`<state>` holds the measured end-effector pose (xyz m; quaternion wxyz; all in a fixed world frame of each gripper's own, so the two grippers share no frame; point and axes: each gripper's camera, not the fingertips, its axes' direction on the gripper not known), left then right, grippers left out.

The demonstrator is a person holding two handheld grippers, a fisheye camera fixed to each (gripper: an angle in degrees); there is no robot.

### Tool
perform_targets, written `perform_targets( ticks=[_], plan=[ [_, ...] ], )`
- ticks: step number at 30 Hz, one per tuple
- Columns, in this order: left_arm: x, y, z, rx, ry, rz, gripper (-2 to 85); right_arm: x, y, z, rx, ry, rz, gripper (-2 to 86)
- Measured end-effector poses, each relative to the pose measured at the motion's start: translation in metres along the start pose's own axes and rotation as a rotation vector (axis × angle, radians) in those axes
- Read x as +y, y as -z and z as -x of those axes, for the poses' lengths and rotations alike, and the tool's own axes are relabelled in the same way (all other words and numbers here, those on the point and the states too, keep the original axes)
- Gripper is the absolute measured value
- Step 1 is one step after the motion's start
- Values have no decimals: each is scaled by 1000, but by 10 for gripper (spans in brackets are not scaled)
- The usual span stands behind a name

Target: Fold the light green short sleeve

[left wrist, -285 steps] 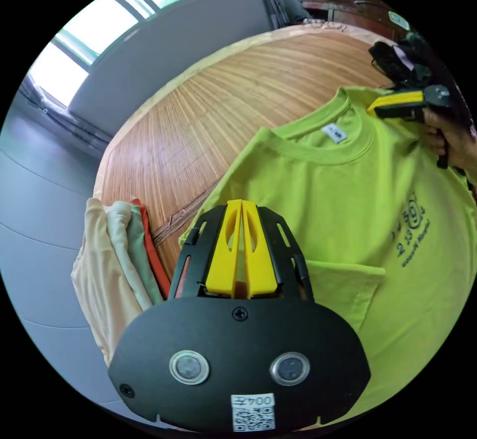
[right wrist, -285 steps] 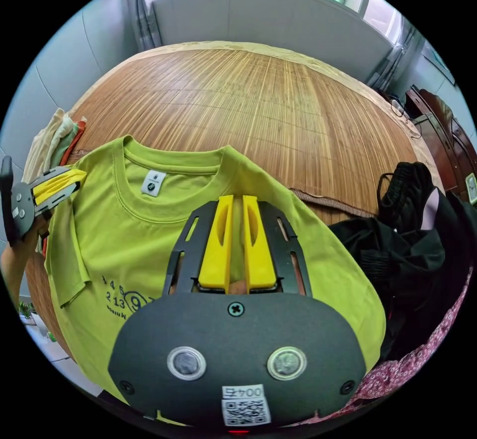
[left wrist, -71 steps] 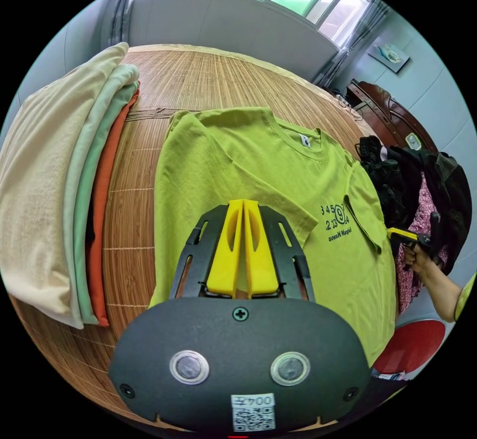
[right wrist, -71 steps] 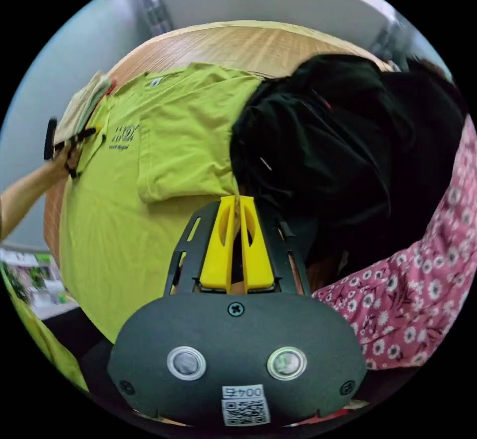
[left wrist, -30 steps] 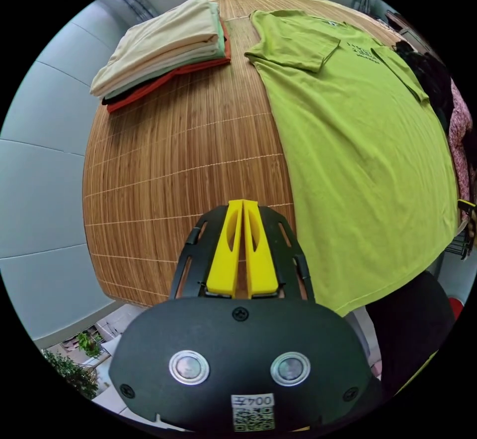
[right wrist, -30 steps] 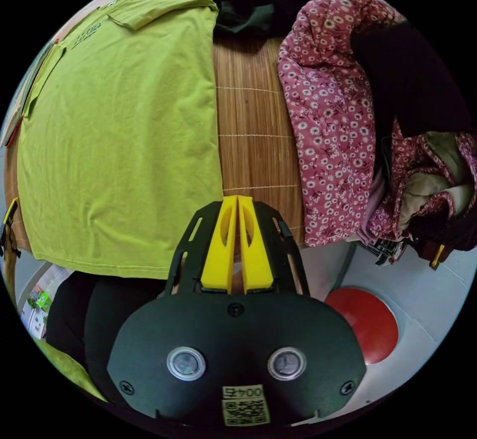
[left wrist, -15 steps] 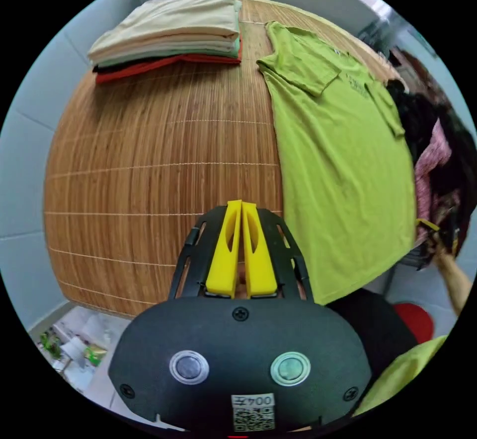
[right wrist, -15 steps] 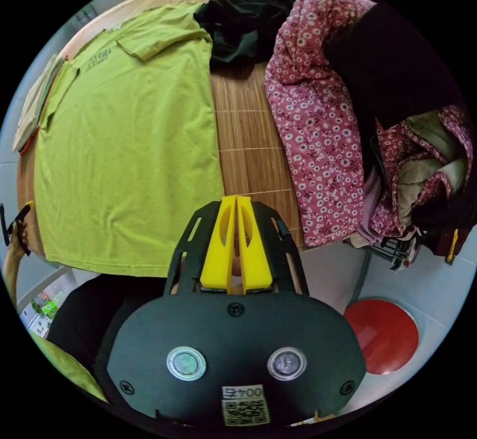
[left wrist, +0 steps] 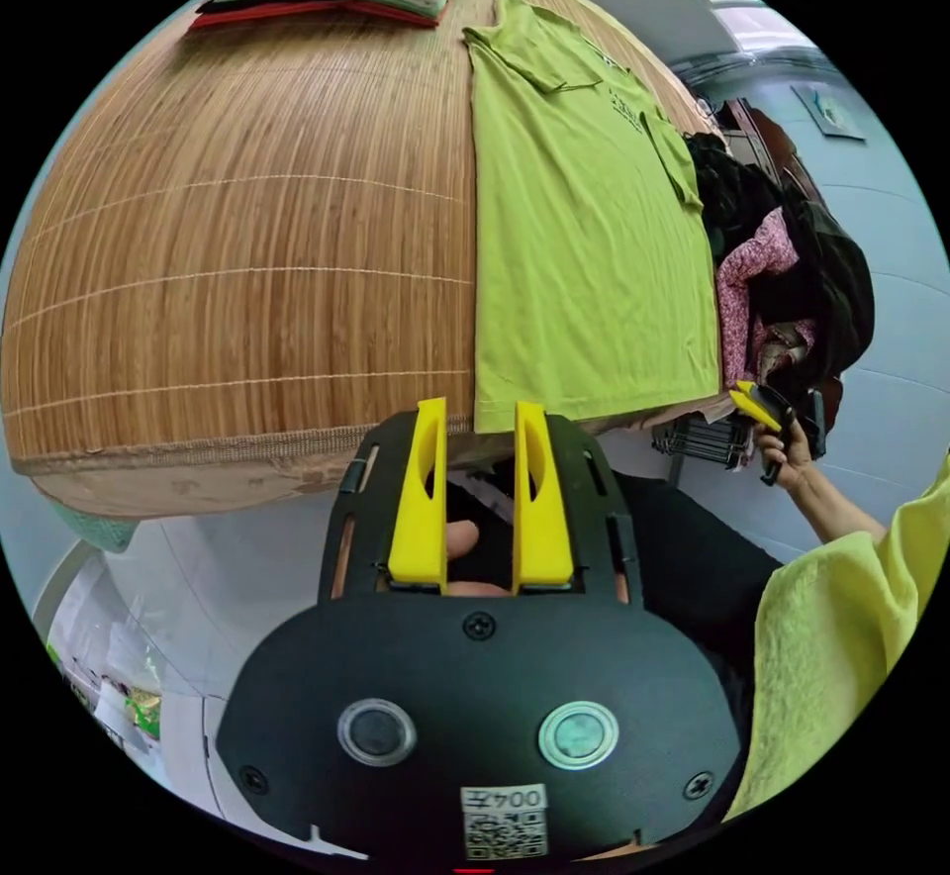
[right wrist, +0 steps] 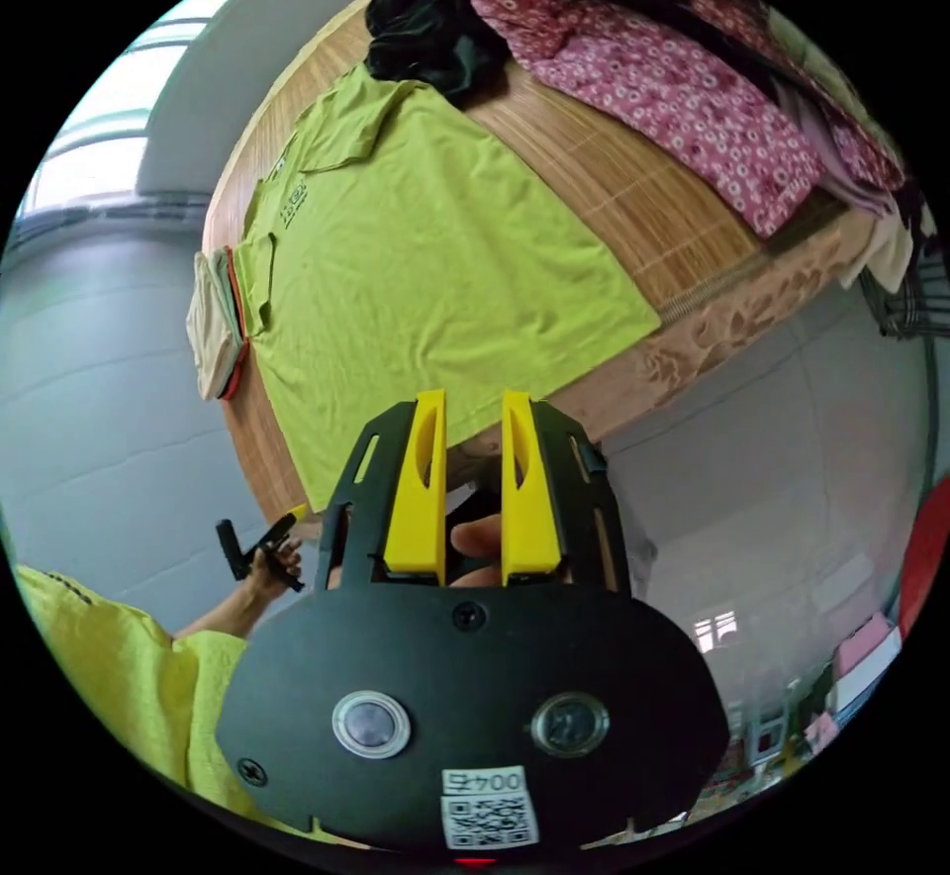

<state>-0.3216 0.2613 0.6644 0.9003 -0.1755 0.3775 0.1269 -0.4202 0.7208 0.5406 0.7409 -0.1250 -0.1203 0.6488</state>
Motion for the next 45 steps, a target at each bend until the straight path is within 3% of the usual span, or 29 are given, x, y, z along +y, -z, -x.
perform_targets(
  ticks=[9, 11, 14, 19, 26, 32, 39, 42, 45],
  plan=[
    [30, -3, -11, -106, 23, -27, 27, 12, -62, 57, -115, 220, 206, 74],
    [41, 12, -22, -212, -10, -95, 19, 19, -86, 82, -130, 289, 264, 69],
    [57, 15, -32, -343, -57, -62, 14, 28, -116, 113, -100, 401, 332, 74],
    [83, 13, -7, -276, 70, -49, 20, 40, -145, 160, -41, 572, 387, 83],
    [77, 7, -25, -238, -9, -95, 17, 15, -106, 110, 42, 373, 244, 67],
    [78, -11, -44, -370, -64, -25, 9, -14, -99, 84, 147, 301, 233, 63],
    [61, 5, -81, -348, -155, -202, 2, -37, -57, 73, 188, 197, 33, 58],
    [46, -30, -78, -423, -152, -22, 2, -48, -48, 44, 245, 56, -16, 53],
    [56, -26, -71, -404, -90, -59, 4, -47, -39, 17, 206, -65, -3, 47]
  ],
)
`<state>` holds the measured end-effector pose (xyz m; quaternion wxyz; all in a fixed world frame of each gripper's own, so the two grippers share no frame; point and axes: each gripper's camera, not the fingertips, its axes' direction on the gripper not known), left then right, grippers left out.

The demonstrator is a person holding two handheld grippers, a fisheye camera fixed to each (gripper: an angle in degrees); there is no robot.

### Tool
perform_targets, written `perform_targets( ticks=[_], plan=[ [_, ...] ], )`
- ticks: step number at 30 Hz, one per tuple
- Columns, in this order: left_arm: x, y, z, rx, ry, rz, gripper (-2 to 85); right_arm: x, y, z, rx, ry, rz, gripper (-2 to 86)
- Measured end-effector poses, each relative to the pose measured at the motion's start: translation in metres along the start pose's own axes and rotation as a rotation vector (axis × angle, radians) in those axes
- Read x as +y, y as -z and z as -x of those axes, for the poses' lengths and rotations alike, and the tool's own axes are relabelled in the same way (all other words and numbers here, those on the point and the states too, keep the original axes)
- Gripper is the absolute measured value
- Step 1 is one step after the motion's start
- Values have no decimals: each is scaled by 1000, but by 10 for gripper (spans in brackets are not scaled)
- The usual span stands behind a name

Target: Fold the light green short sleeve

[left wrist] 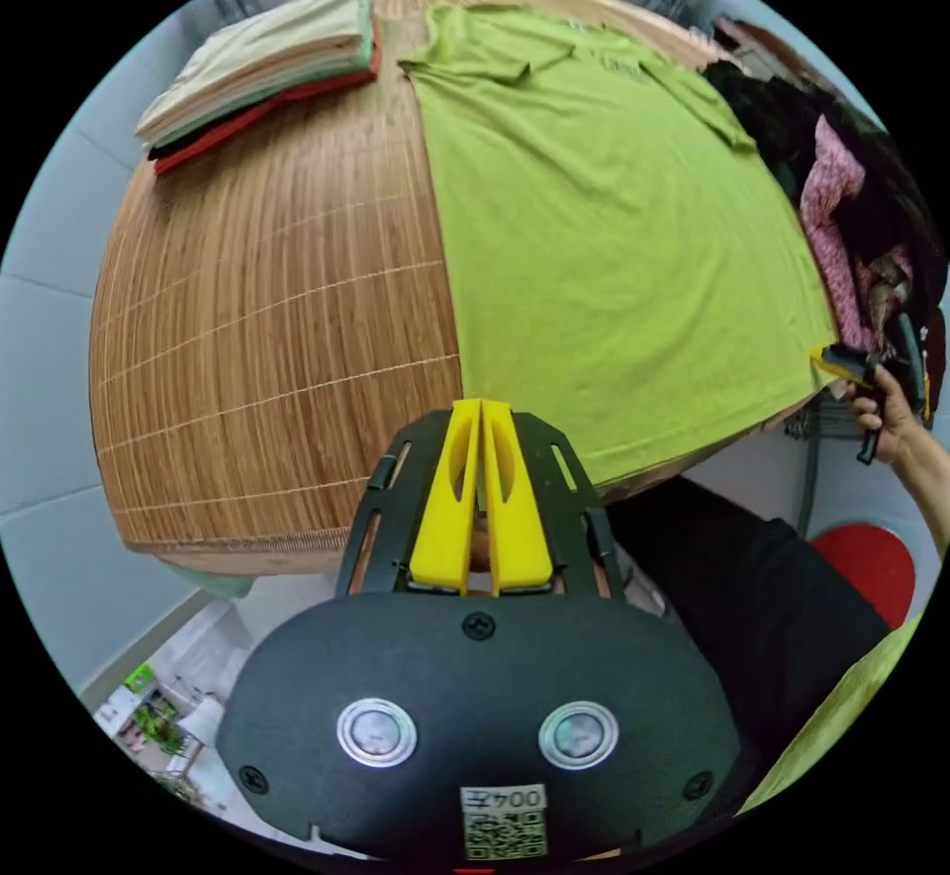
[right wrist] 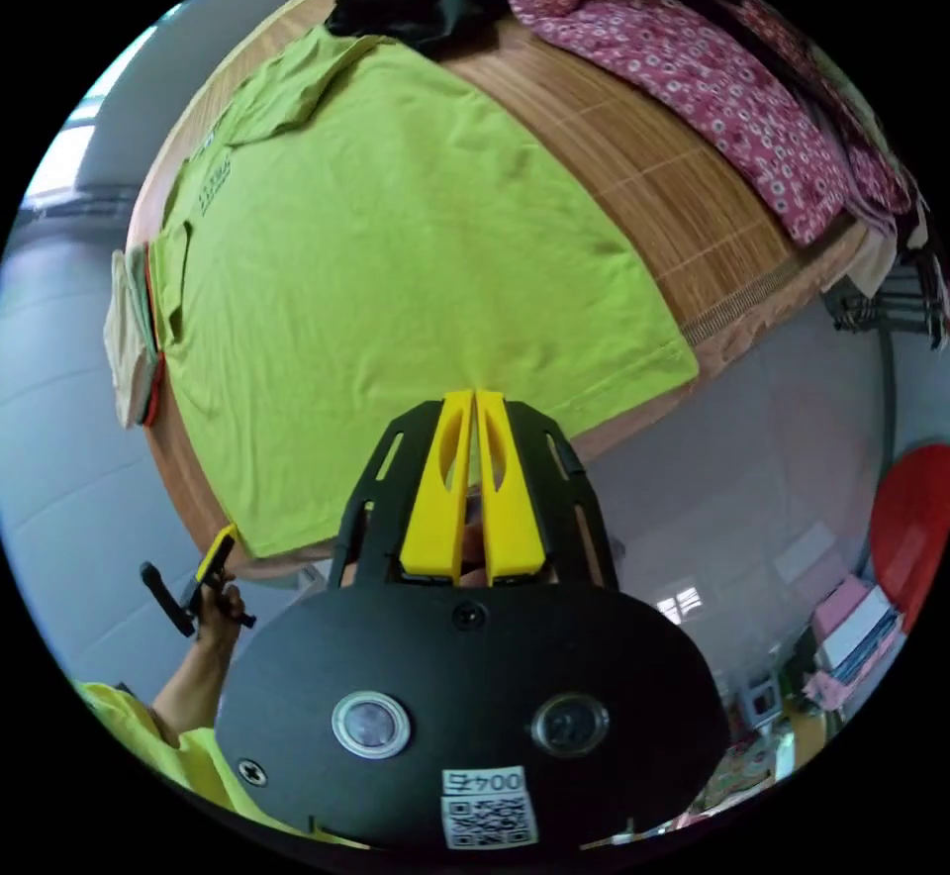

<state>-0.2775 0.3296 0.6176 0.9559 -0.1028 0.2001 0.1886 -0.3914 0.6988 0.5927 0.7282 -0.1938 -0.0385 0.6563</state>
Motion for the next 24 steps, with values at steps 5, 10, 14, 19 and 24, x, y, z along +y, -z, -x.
perform_targets(
  ticks=[5, 10, 14, 19, 24],
  plan=[
    [19, 8, 13, 47, -10, -24, 19, 48, 15, 54, -110, 201, 49, 56],
    [27, -21, 22, 191, -8, 29, 56, 95, -11, 133, -174, 397, 182, 52],
    [27, -37, 19, 205, -11, 35, 68, 128, -17, 197, -219, 573, 243, 53],
    [23, -58, 15, 211, -14, 52, 34, 163, -17, 258, -143, 785, 229, 57],
    [12, -67, 27, 318, 49, 87, 16, 221, -24, 323, 41, 1105, 110, 80]
  ],
)
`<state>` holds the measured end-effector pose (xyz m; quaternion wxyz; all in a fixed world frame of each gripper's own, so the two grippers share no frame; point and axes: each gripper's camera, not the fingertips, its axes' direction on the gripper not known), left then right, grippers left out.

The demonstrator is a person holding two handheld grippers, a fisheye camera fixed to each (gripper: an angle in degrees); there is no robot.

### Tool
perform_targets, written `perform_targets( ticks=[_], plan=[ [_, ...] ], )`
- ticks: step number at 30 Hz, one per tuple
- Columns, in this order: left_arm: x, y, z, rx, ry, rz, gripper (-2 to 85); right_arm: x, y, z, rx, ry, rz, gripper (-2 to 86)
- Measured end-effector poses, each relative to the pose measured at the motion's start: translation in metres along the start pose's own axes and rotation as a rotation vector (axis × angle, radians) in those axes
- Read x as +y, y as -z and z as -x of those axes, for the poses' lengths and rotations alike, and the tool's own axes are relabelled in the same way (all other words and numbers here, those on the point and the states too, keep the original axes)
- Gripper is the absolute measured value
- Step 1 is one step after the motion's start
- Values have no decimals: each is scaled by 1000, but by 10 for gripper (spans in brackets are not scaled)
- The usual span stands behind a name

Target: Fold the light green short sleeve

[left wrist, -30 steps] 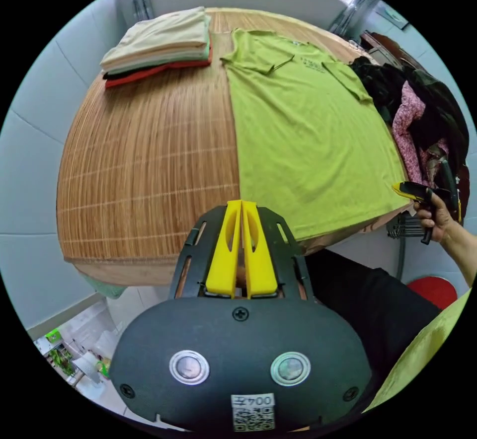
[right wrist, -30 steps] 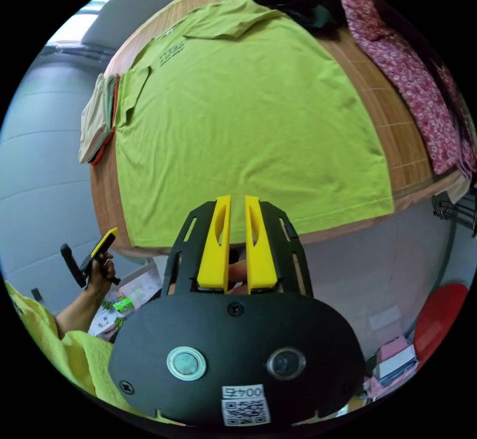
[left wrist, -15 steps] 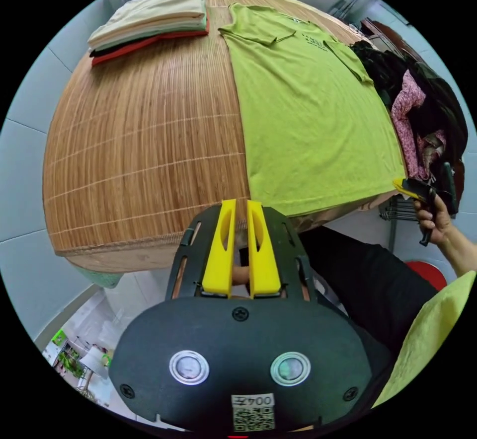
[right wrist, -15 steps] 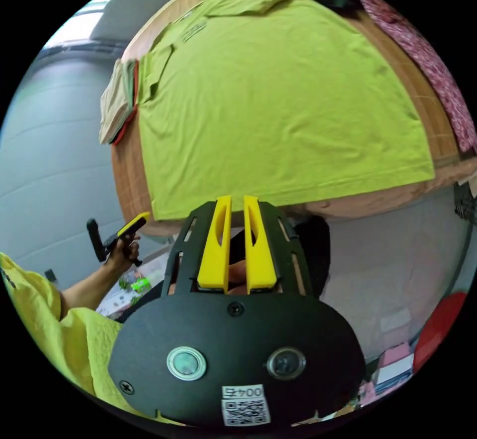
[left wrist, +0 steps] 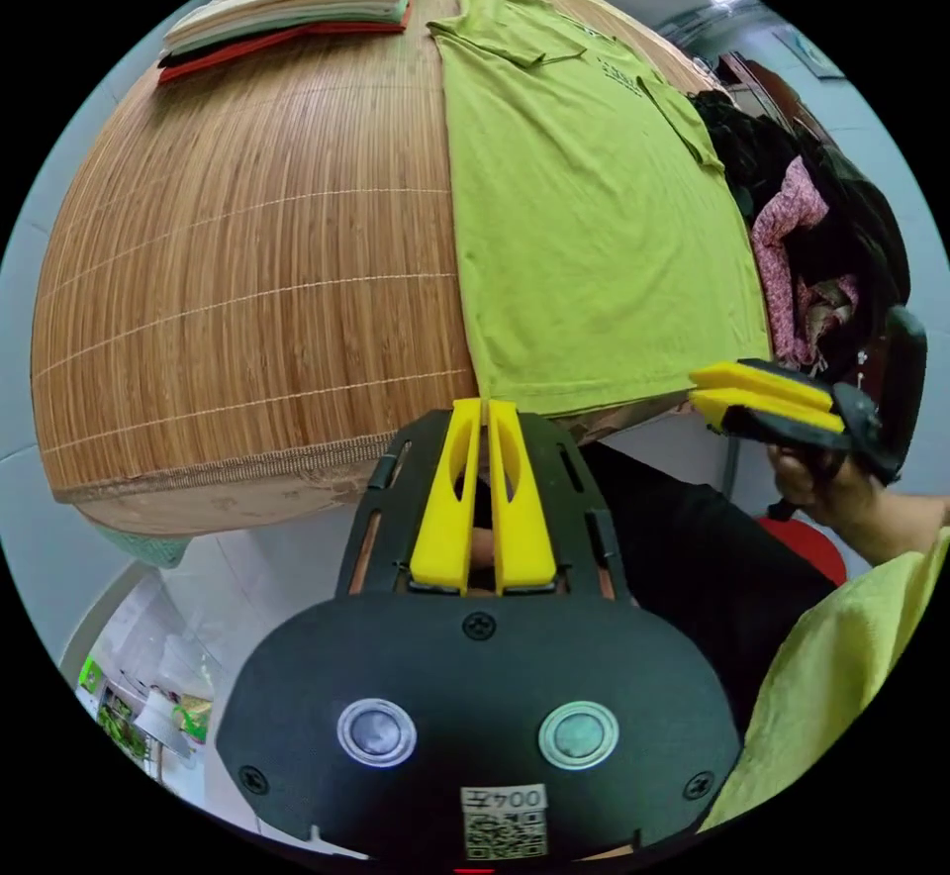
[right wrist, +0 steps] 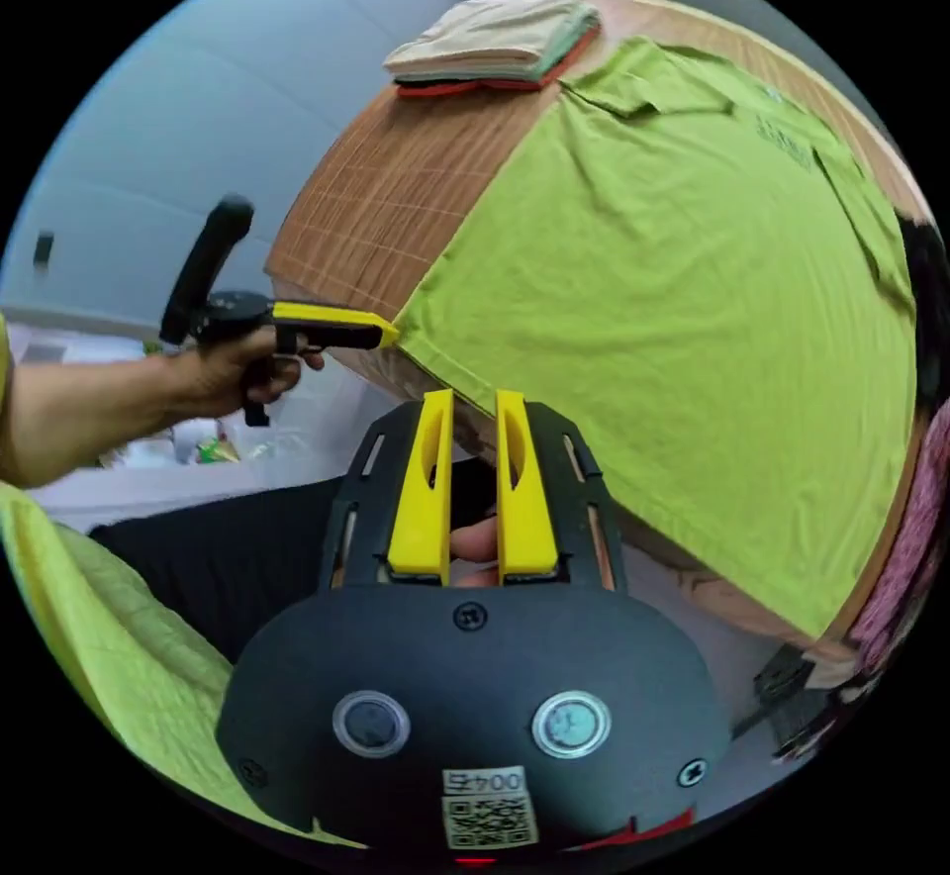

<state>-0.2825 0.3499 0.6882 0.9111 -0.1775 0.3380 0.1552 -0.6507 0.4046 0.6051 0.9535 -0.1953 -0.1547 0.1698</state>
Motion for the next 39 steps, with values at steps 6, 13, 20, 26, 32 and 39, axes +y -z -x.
perform_targets(
  ticks=[6, 13, 20, 26, 32, 39],
  plan=[
    [-15, -3, 23, 181, 64, 38, 12, -13, -33, 120, 355, 456, -76, 100],
    [-29, -20, 38, 255, 49, 56, 20, -34, -75, 178, 655, 491, -117, 9],
    [-40, -33, 64, 276, 48, 11, 66, -39, -60, 188, 602, 409, -138, -7],
    [-60, -70, 85, 515, 143, 77, 121, -44, -60, 193, 595, 377, -142, -8],
    [-72, -85, 100, 693, 204, 70, 144, -51, -62, 191, 576, 334, -153, -8],
    [-97, -120, 82, 719, 183, 156, 129, -54, -72, 187, 567, 319, -172, -7]
  ],
)
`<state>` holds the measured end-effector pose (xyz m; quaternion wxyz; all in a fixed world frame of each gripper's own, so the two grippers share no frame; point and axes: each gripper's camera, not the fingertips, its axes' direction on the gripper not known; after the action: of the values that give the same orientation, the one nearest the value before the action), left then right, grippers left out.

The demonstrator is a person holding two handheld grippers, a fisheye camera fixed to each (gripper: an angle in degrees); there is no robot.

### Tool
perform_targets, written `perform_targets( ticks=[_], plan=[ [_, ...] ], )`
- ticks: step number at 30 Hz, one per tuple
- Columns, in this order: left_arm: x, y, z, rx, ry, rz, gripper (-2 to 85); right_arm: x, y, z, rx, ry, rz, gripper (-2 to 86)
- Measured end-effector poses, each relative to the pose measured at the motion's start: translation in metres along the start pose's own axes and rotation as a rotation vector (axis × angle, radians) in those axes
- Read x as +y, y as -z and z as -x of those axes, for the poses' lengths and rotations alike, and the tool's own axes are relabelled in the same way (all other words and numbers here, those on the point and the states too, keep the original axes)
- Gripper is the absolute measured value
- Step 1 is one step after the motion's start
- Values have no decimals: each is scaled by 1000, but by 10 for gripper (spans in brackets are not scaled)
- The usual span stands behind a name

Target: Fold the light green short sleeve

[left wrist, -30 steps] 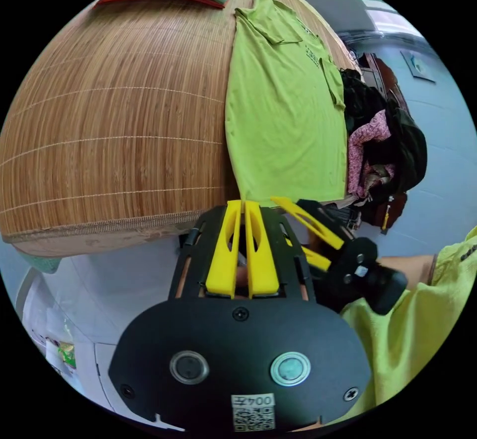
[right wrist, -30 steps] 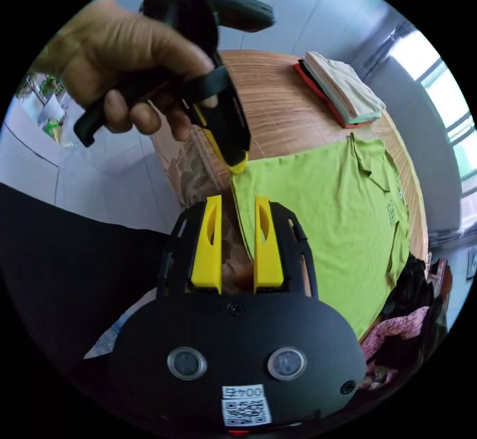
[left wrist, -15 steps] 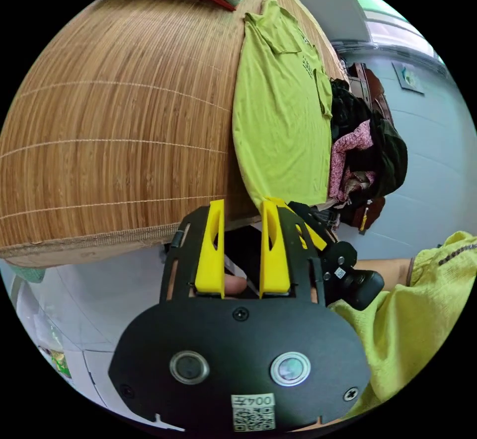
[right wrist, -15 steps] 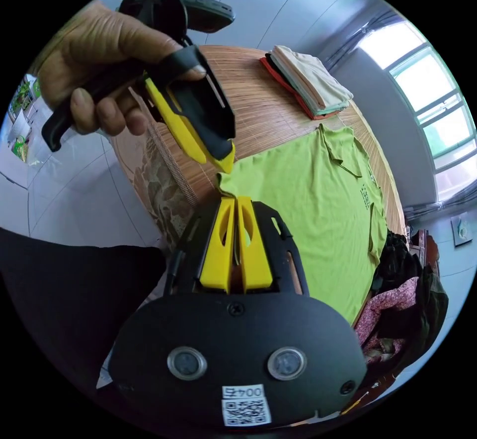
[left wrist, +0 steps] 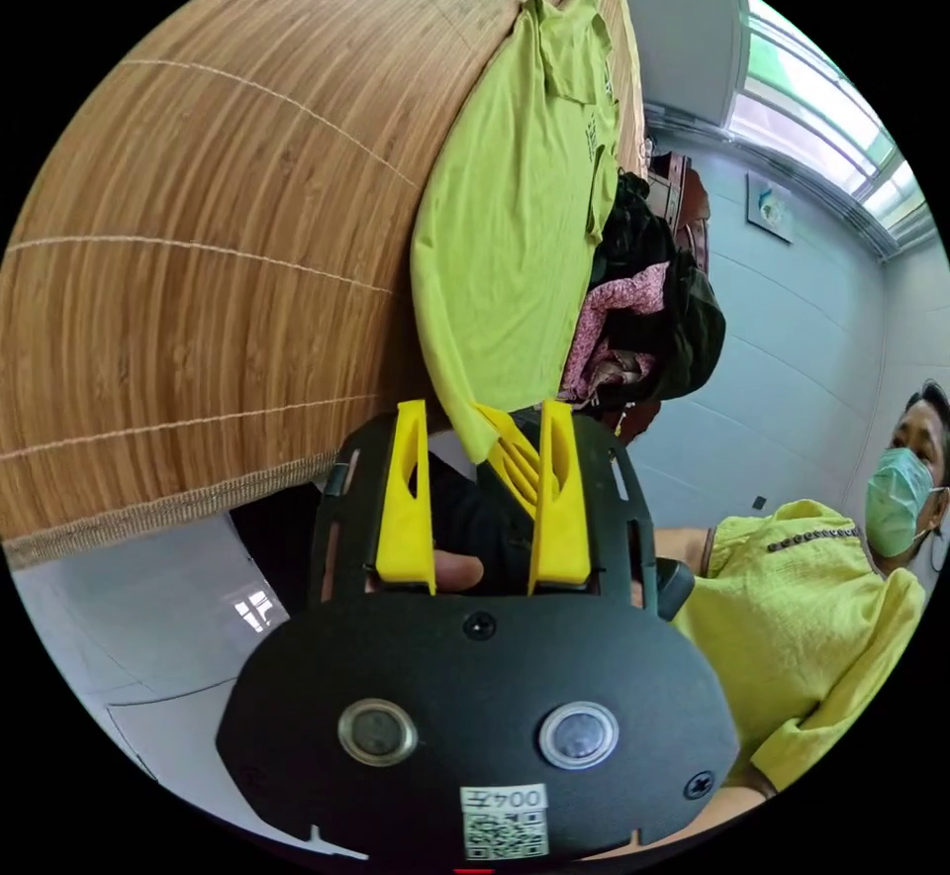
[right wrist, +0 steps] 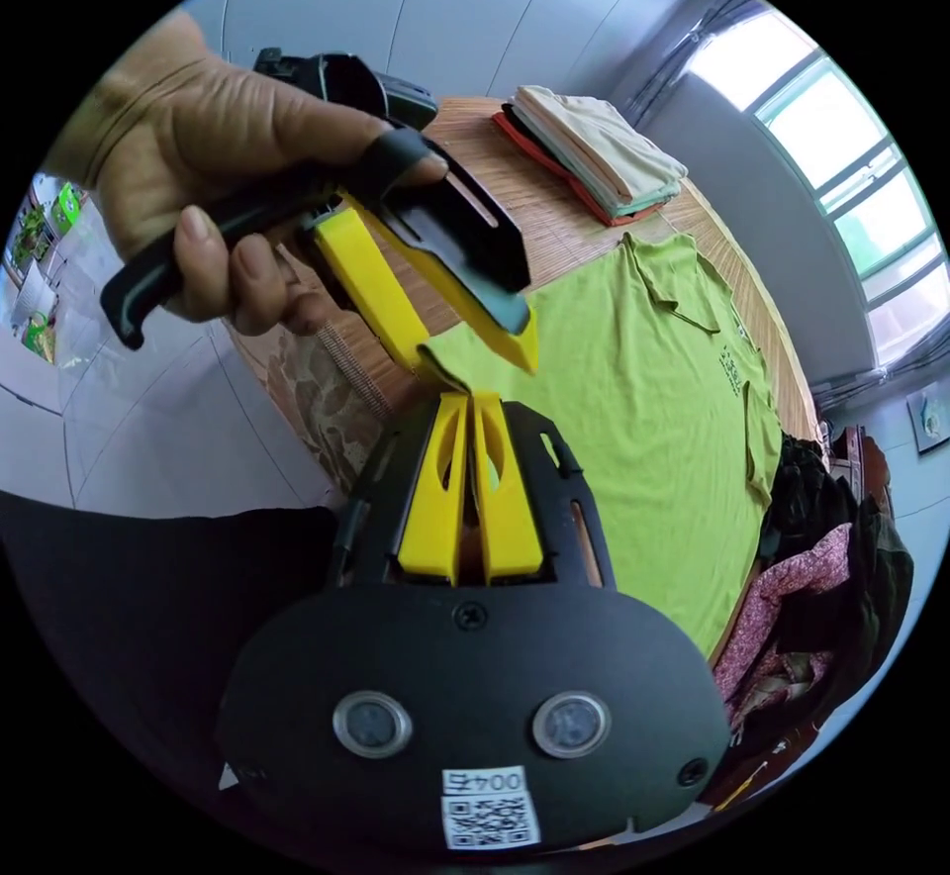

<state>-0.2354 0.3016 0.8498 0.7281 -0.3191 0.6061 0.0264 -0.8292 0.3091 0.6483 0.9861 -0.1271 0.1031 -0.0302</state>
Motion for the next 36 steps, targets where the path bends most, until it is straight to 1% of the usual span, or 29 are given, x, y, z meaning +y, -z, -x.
perform_targets(
  ticks=[2, 4, 6, 8, 9, 12, 14, 15, 17, 19, 21, 23, 28, 30, 31, 33, 34, 36],
  plan=[
    [-3, -6, 0, 15, -13, -14, 102, 1, -6, 1, -7, 9, -3, -5],
    [-8, -11, -1, -51, -31, -15, 55, 4, -11, 1, -7, 13, 1, 1],
    [-10, -11, 0, -62, -21, -15, 36, 10, -14, -4, -43, 14, 22, 15],
    [-13, -11, -1, -63, -14, -13, 28, 34, -15, -29, -58, -54, 52, 35],
    [-15, -11, -3, -96, -11, -5, 24, 43, -16, -40, -55, -87, 63, 39],
    [-19, -10, -11, -198, -32, 13, 19, 117, -35, -132, -23, -372, 222, 60],
    [-23, -11, -15, -223, -28, 19, 17, 213, -54, -232, -90, -717, 349, 80],
    [-25, -13, -18, -243, -24, 20, 16, 240, -58, -256, -113, -804, 361, 86],
    [-27, -17, -22, -280, -17, 23, 16, 342, -66, -331, -213, -1080, 334, 97],
    [-30, -22, -27, -318, -1, 16, 15, 401, -74, -366, -275, -1178, 299, 99],
    [-32, -24, -29, -336, 11, 5, 14, 442, -87, -387, -328, -1210, 293, 99],
    [-32, -26, -31, -344, 23, -6, 14, 474, -110, -402, -428, -1186, 281, 99],
    [-37, -28, -36, -365, 55, -27, 14, 504, -156, -416, -588, -1135, 205, 85],
    [-39, -29, -39, -379, 62, -26, 13, 516, -177, -414, -655, -1121, 203, 82],
    [-41, -29, -41, -393, 63, -23, 13, 526, -185, -415, -658, -1130, 183, 78],
    [-44, -29, -44, -410, 66, -17, 13, 546, -195, -418, -730, -1161, 133, 71],
    [-46, -29, -46, -420, 68, -12, 13, 556, -204, -416, -793, -1146, 136, 63],
    [-50, -29, -48, -431, 67, -5, 14, 568, -213, -413, -800, -1121, 153, 57]
  ],
)
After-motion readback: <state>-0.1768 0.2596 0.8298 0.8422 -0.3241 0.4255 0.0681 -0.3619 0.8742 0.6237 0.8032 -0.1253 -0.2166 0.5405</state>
